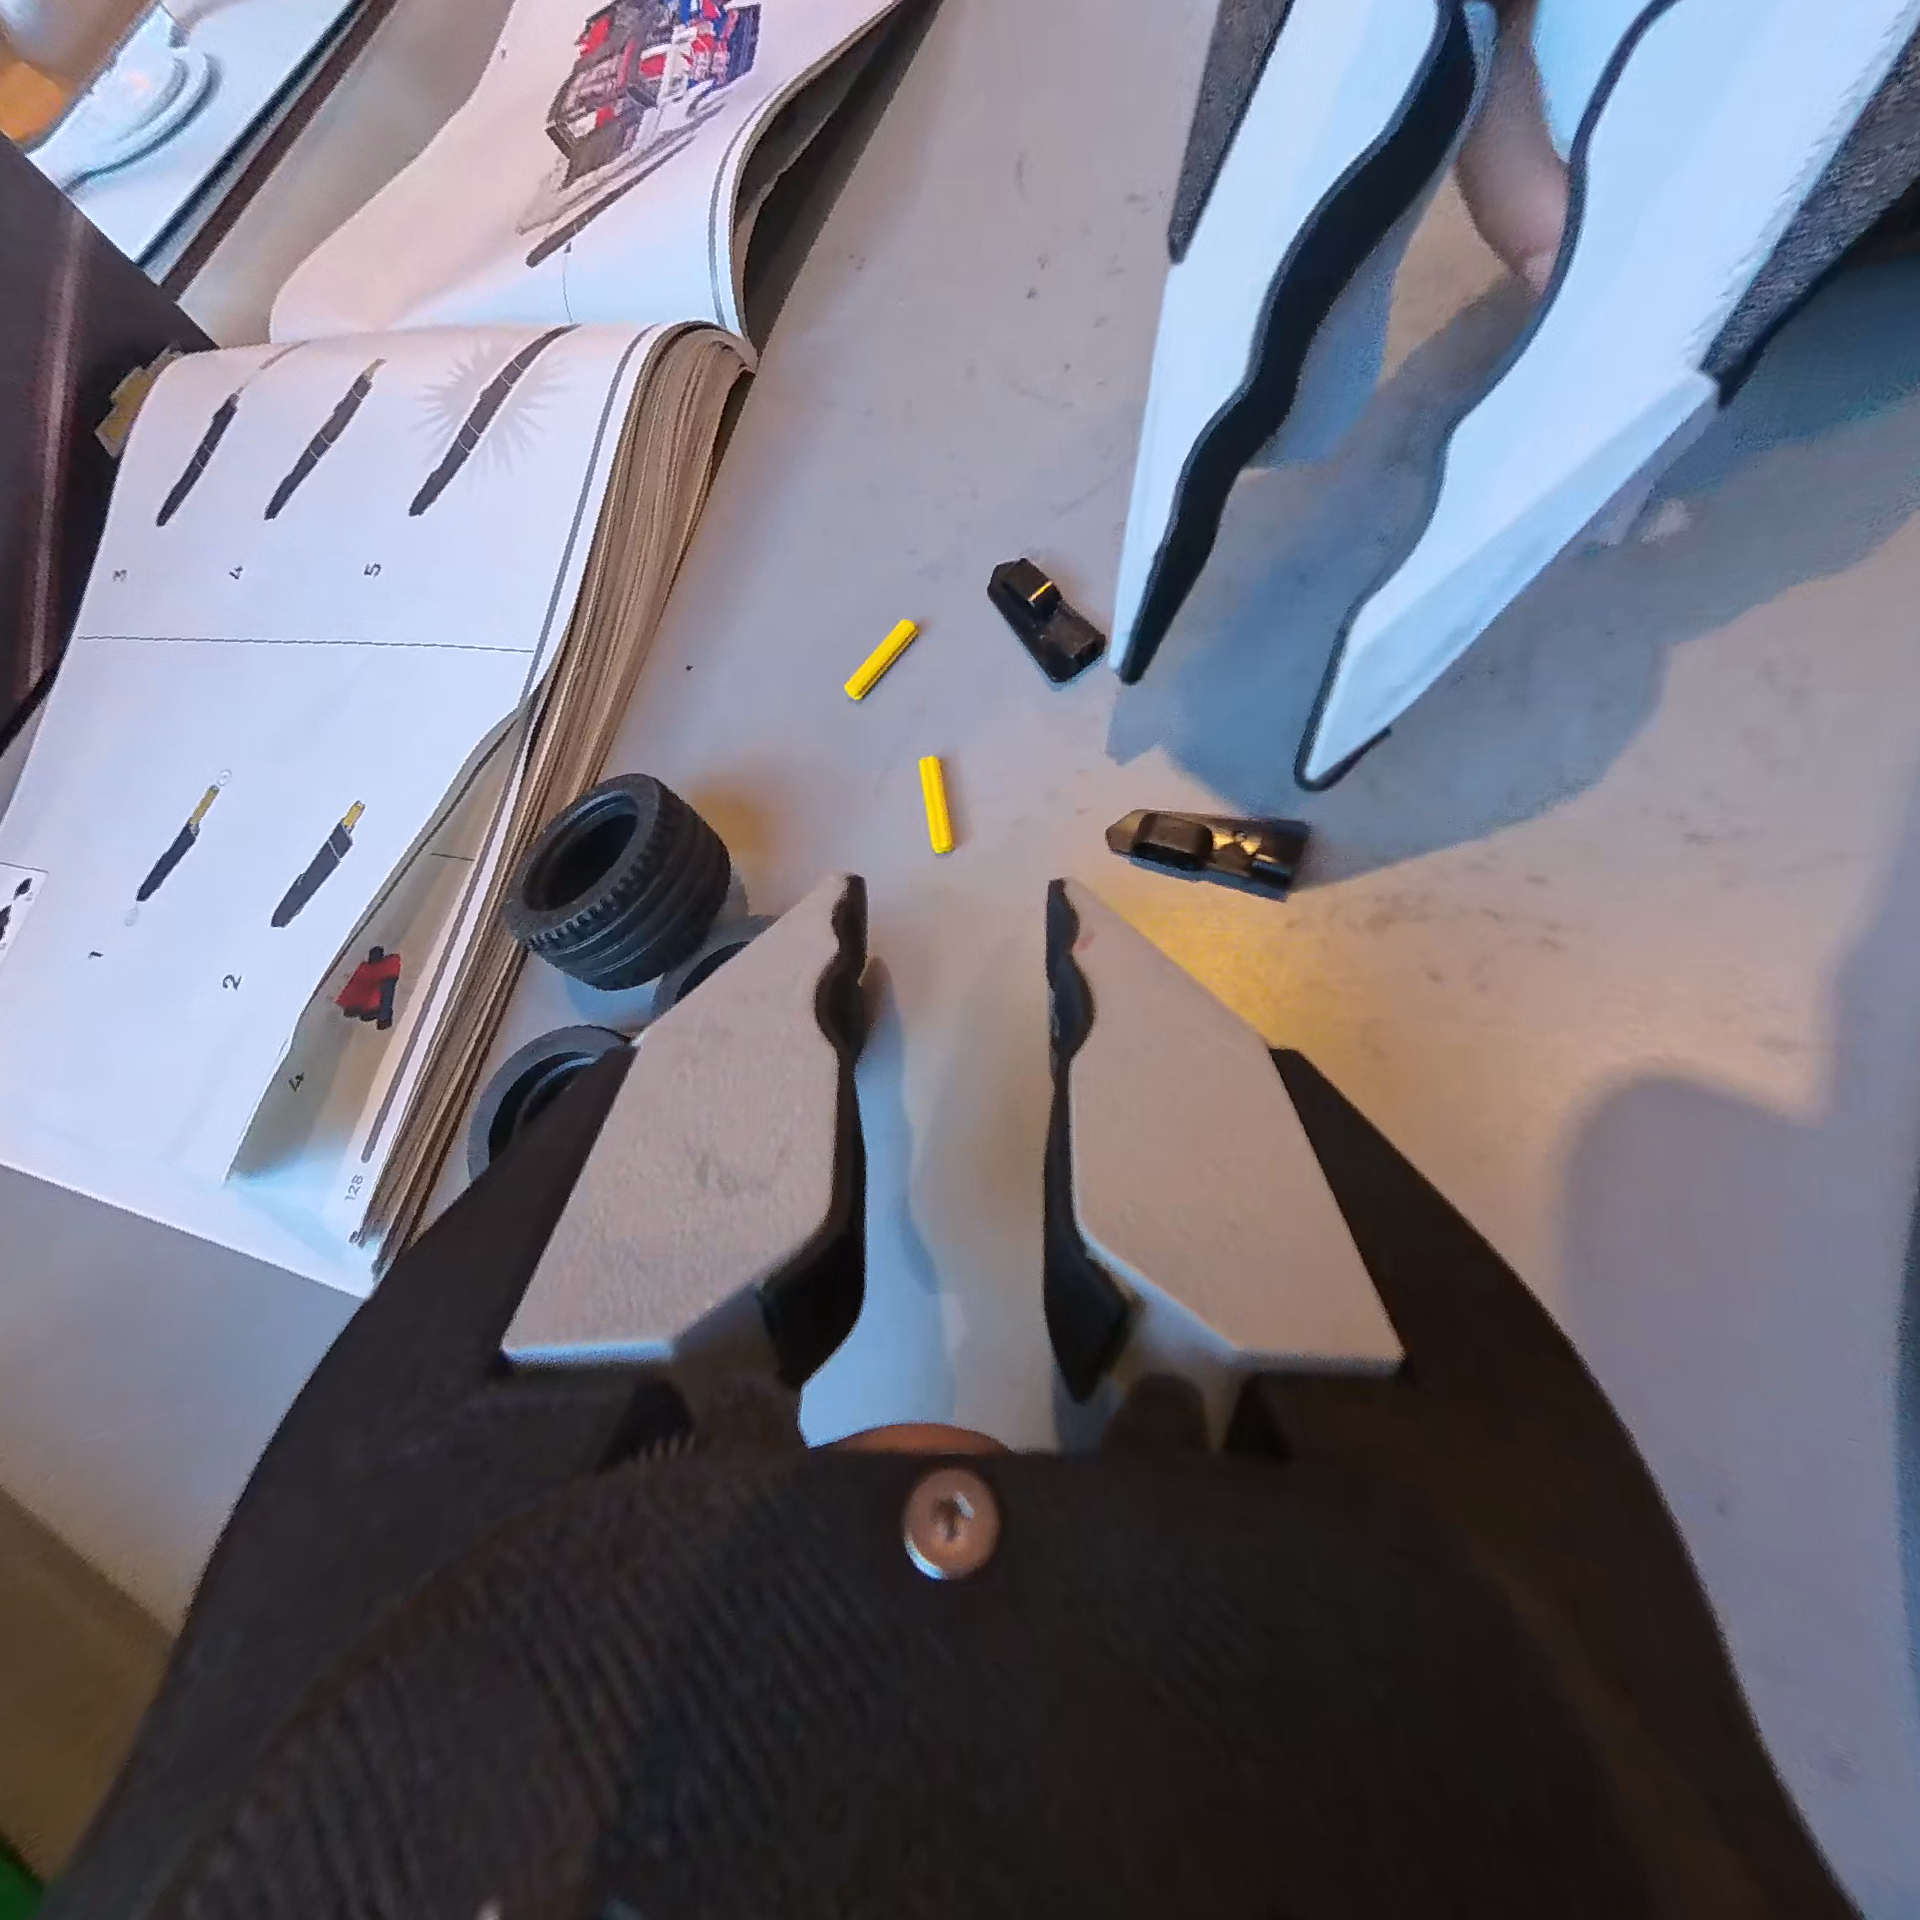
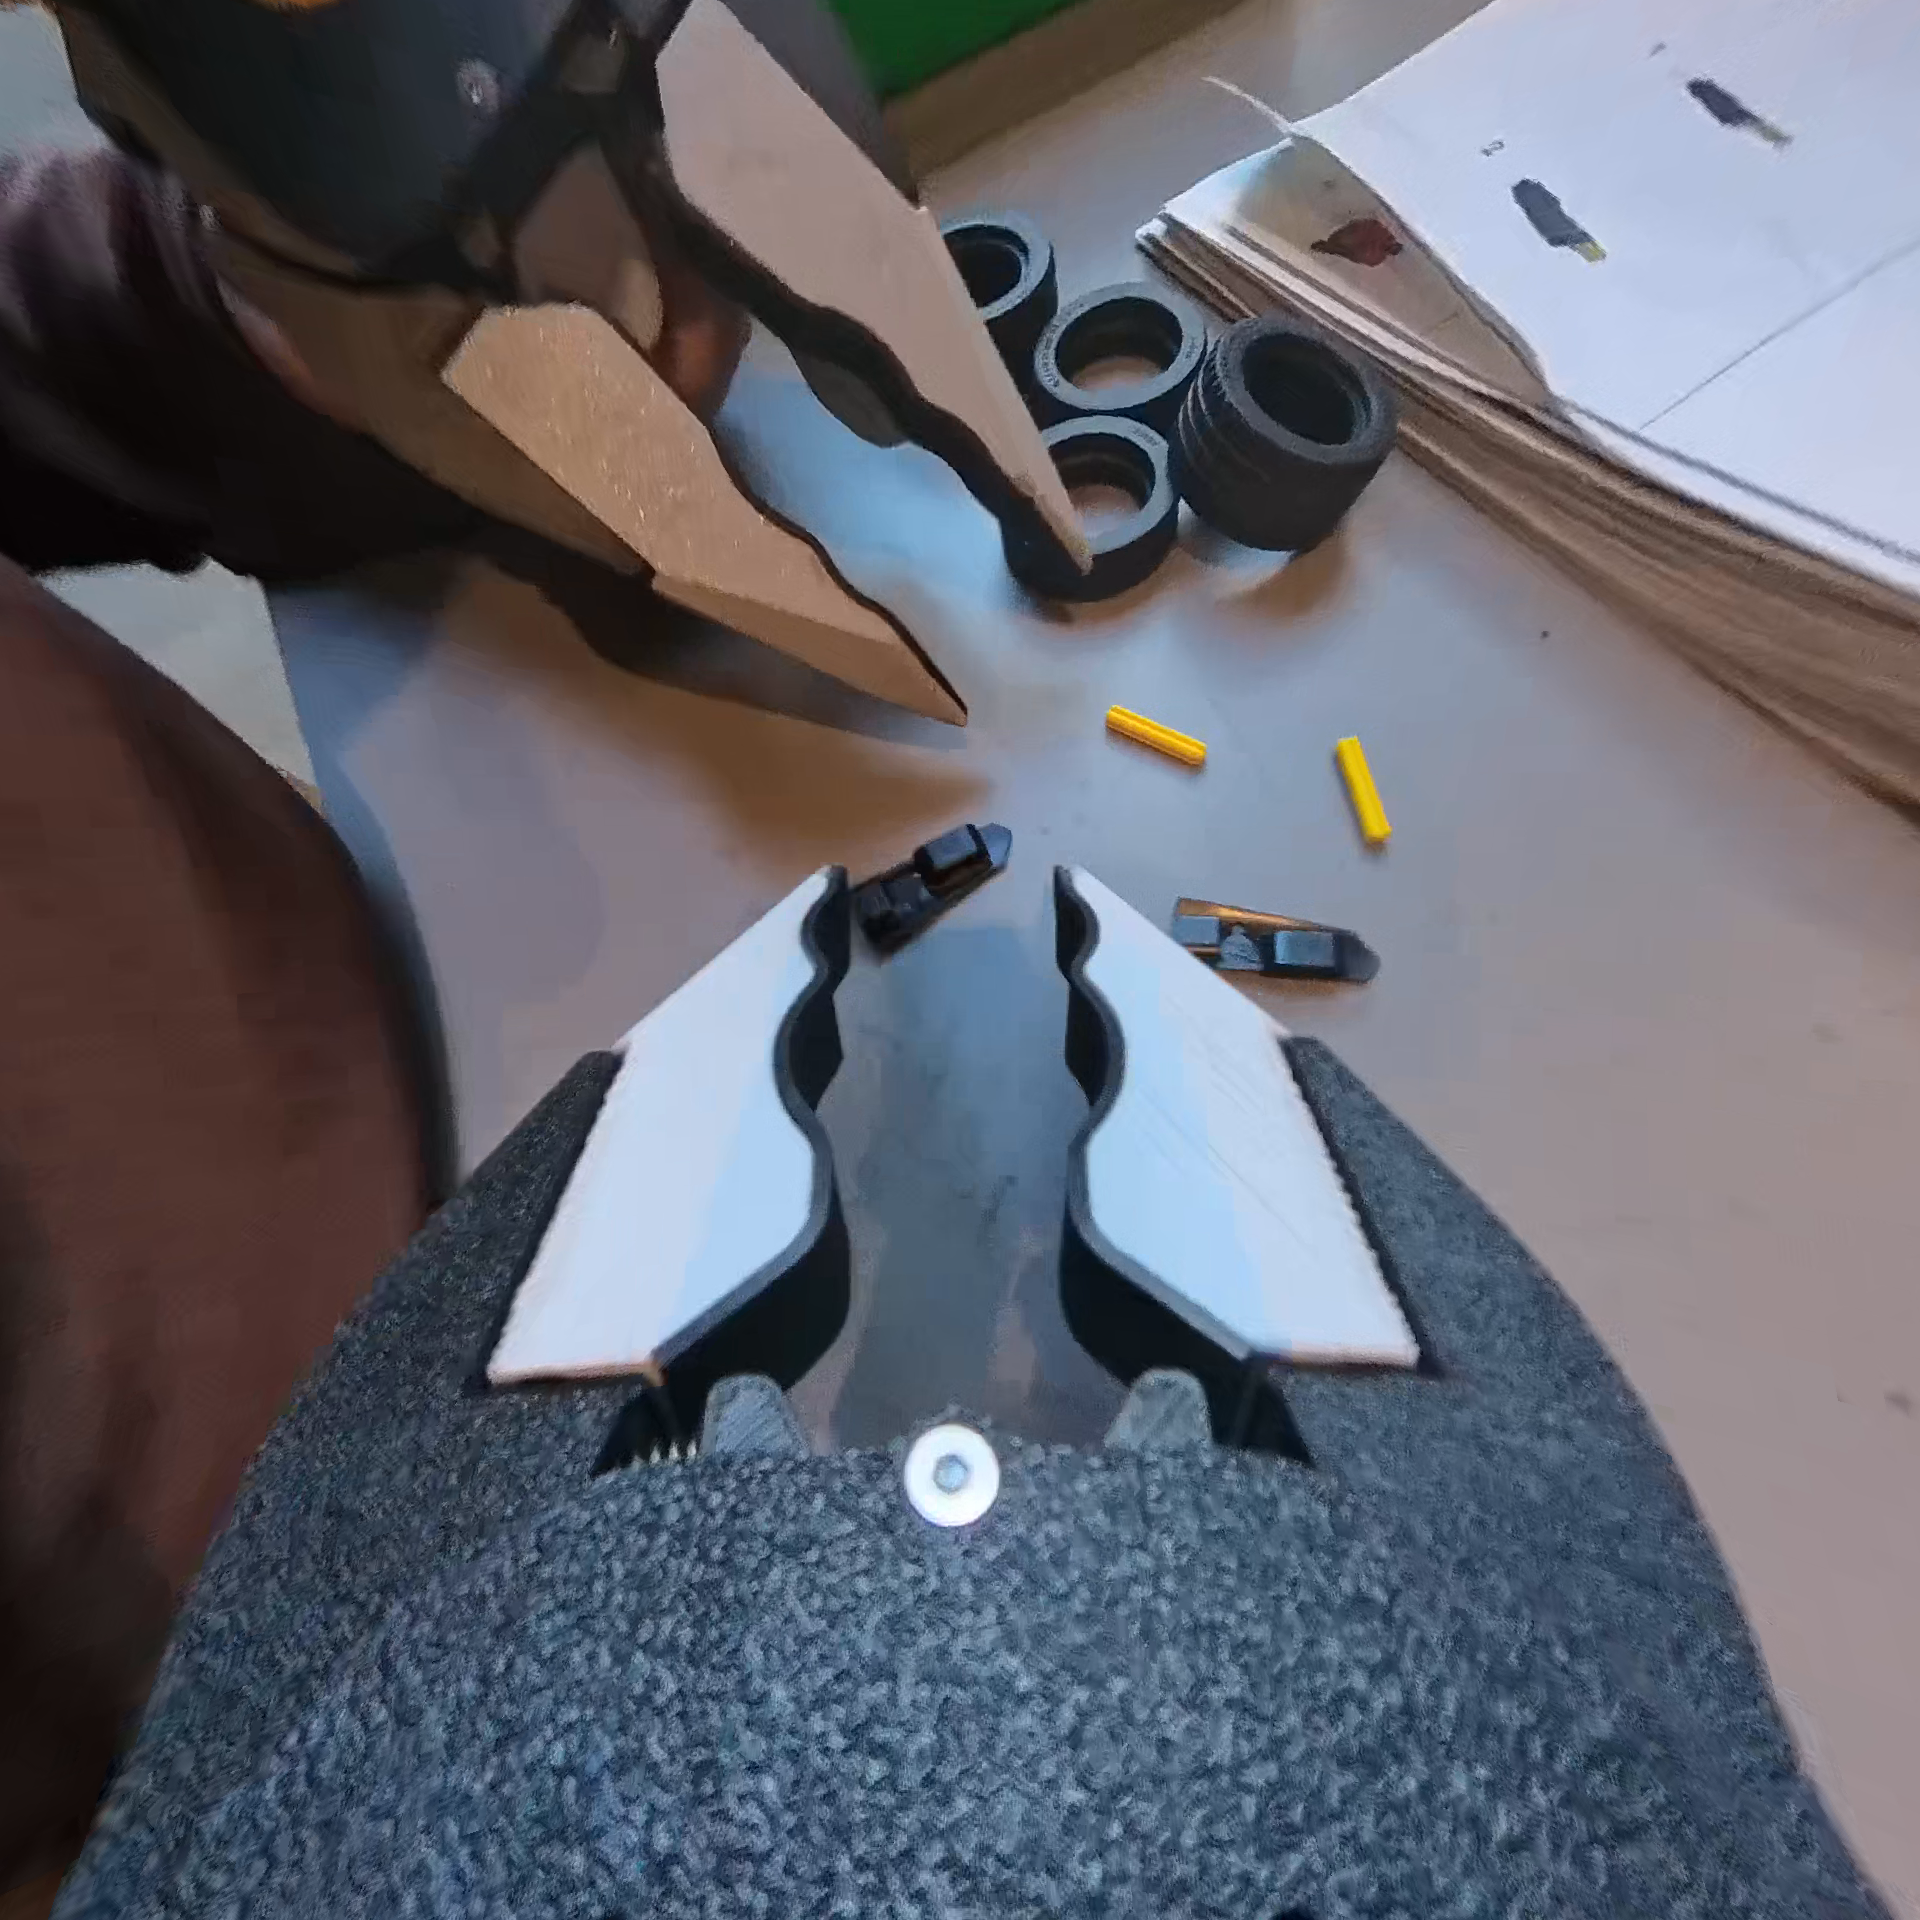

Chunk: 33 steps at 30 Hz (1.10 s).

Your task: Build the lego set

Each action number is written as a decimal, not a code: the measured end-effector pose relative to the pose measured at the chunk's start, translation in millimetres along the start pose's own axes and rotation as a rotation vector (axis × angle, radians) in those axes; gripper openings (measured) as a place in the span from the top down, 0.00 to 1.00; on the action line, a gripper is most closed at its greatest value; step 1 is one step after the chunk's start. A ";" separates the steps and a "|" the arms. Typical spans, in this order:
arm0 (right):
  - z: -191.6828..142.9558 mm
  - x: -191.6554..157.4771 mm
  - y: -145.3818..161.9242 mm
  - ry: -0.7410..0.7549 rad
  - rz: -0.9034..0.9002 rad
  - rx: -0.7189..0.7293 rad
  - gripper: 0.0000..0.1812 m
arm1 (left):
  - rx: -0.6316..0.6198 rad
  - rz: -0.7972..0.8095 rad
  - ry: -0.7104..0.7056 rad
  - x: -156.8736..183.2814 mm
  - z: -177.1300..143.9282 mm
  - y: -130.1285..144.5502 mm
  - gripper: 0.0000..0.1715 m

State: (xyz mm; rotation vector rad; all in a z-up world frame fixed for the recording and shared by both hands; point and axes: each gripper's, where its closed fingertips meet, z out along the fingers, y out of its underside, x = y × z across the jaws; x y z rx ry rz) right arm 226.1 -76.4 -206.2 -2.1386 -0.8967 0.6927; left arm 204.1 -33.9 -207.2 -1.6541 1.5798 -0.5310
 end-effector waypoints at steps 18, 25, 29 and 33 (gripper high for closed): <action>8.6 -1.5 11.0 0.039 -0.048 -0.068 0.98 | -0.029 0.006 -0.001 -0.3 2.0 5.2 0.82; -5.4 4.0 10.6 0.035 -0.076 -0.037 0.95 | -0.036 0.004 -0.003 -1.4 2.8 7.0 0.82; -18.0 14.3 10.5 0.063 -0.075 -0.020 0.93 | -0.038 0.000 -0.007 -2.9 2.6 7.7 0.82; -21.0 14.9 8.6 0.027 -0.005 0.000 0.87 | -0.042 0.000 0.000 -1.5 3.7 8.5 0.82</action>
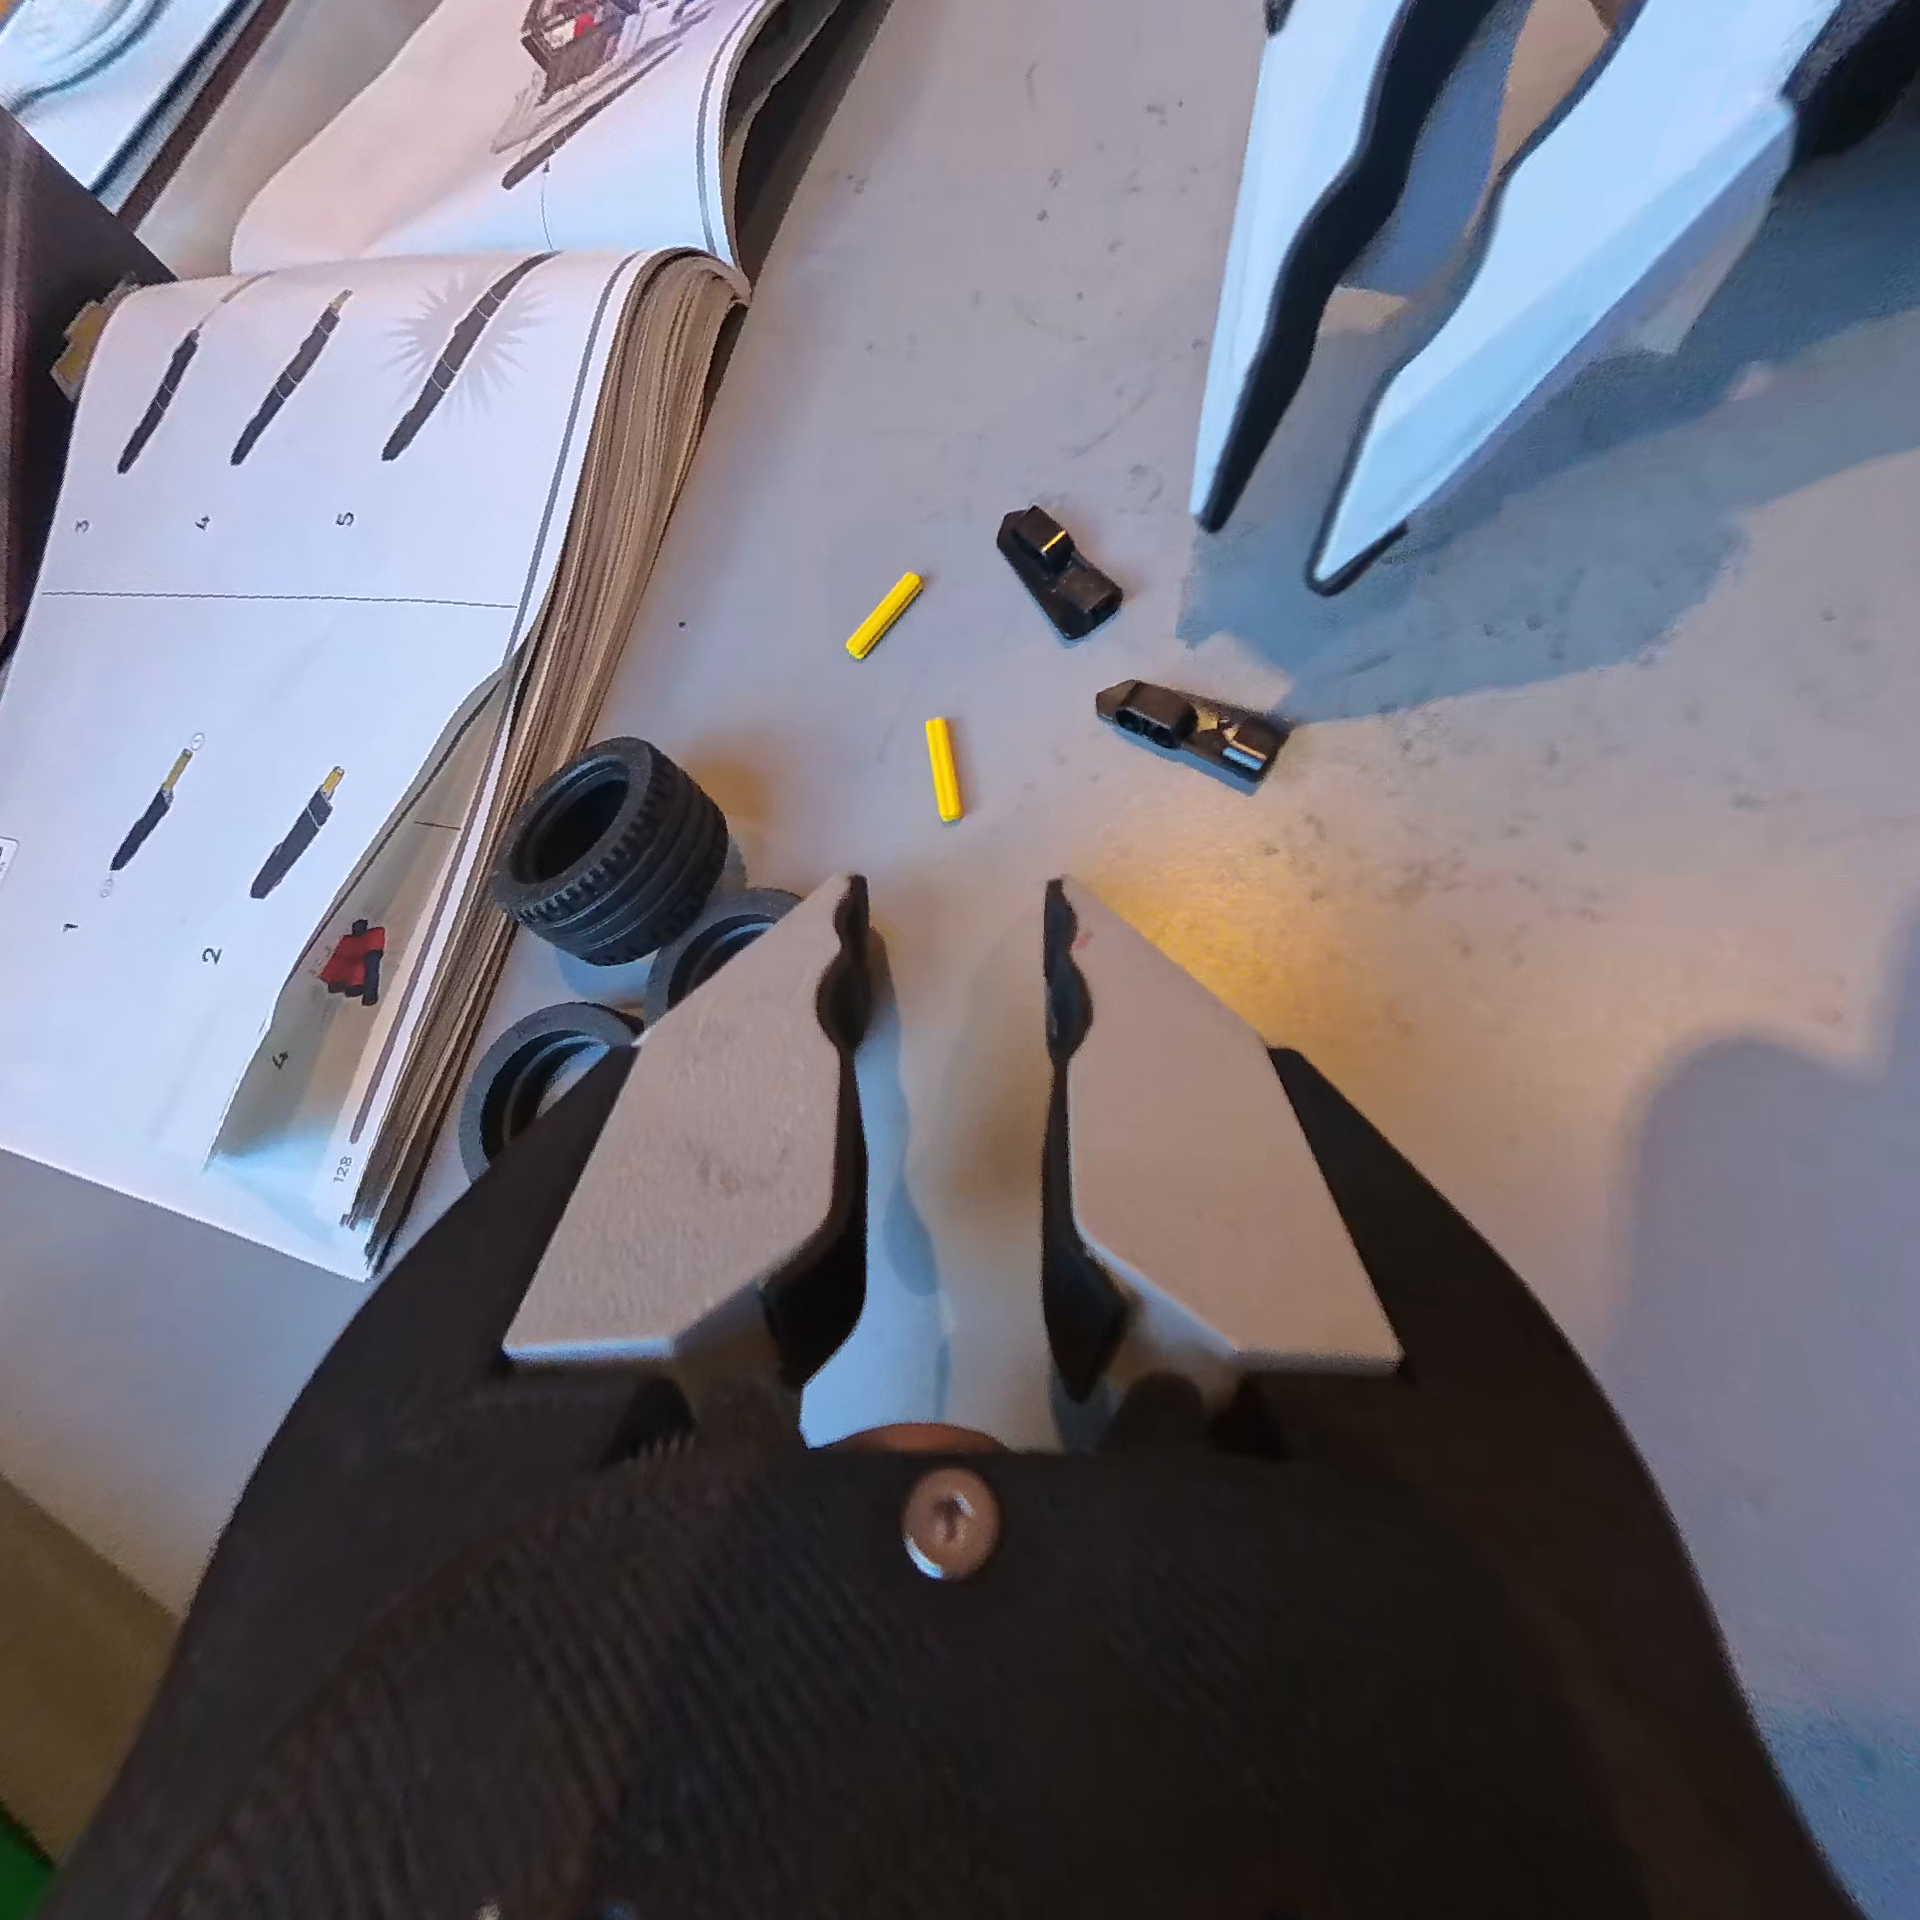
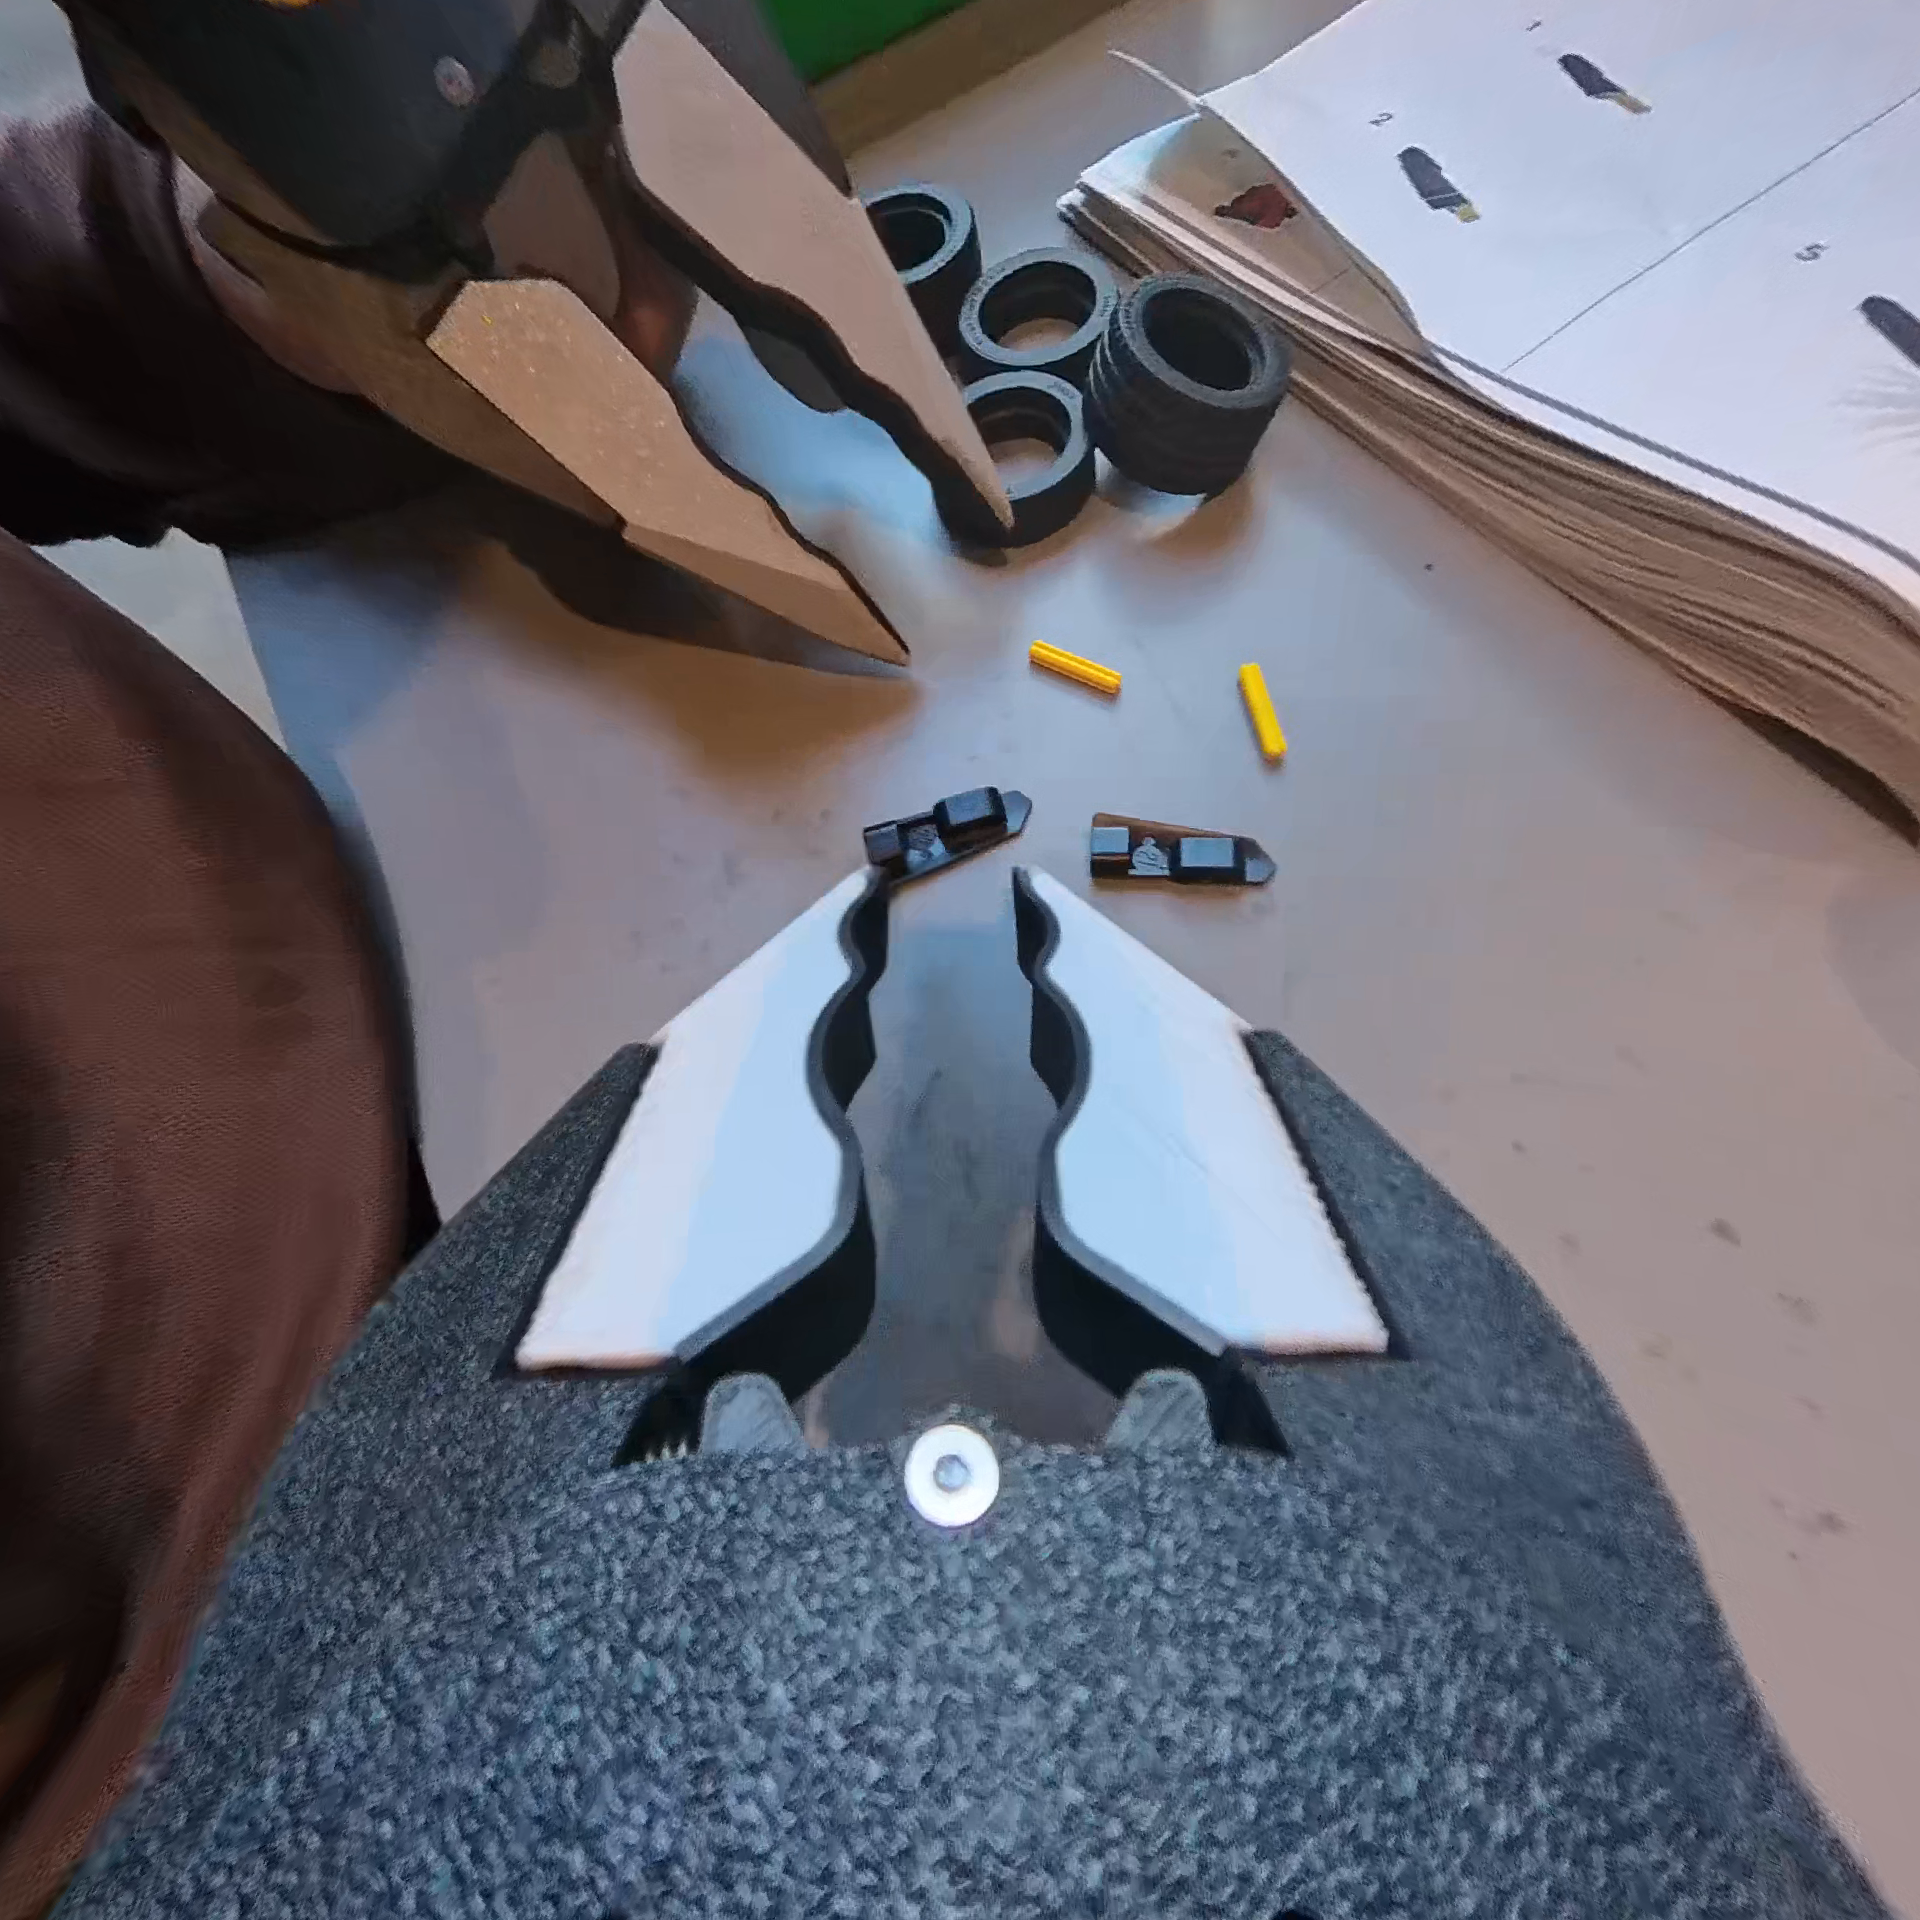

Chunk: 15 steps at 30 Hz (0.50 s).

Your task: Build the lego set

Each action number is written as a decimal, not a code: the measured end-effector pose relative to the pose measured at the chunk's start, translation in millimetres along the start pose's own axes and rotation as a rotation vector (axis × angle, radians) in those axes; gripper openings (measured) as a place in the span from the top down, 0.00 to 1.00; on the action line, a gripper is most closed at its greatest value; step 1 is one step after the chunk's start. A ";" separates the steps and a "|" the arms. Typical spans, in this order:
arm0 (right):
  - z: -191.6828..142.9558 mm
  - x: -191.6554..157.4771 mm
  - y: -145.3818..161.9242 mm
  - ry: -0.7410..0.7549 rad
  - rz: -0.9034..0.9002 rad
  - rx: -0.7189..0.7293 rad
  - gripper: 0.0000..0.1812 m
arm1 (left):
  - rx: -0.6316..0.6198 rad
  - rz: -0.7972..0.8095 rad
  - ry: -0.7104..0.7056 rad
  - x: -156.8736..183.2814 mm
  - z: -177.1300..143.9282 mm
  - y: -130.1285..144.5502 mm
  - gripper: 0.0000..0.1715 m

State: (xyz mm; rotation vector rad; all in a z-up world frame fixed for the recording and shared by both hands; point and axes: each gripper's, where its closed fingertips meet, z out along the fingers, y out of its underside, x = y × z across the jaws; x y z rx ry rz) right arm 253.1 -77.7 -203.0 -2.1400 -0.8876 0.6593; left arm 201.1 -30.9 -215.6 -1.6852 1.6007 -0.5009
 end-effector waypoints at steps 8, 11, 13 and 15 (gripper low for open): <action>7.6 3.8 6.2 0.026 -0.021 -0.031 0.82 | -0.006 -0.004 0.008 0.5 0.7 1.3 0.82; 14.0 -2.7 1.7 -0.018 0.036 -0.026 0.77 | -0.003 -0.005 0.017 2.5 0.9 0.5 0.82; 21.6 -5.2 2.8 -0.018 0.031 -0.045 0.75 | -0.004 -0.001 0.022 4.2 1.1 0.2 0.82; 26.6 -6.0 5.0 0.000 -0.014 -0.078 0.74 | -0.005 0.005 0.026 5.8 1.1 0.3 0.82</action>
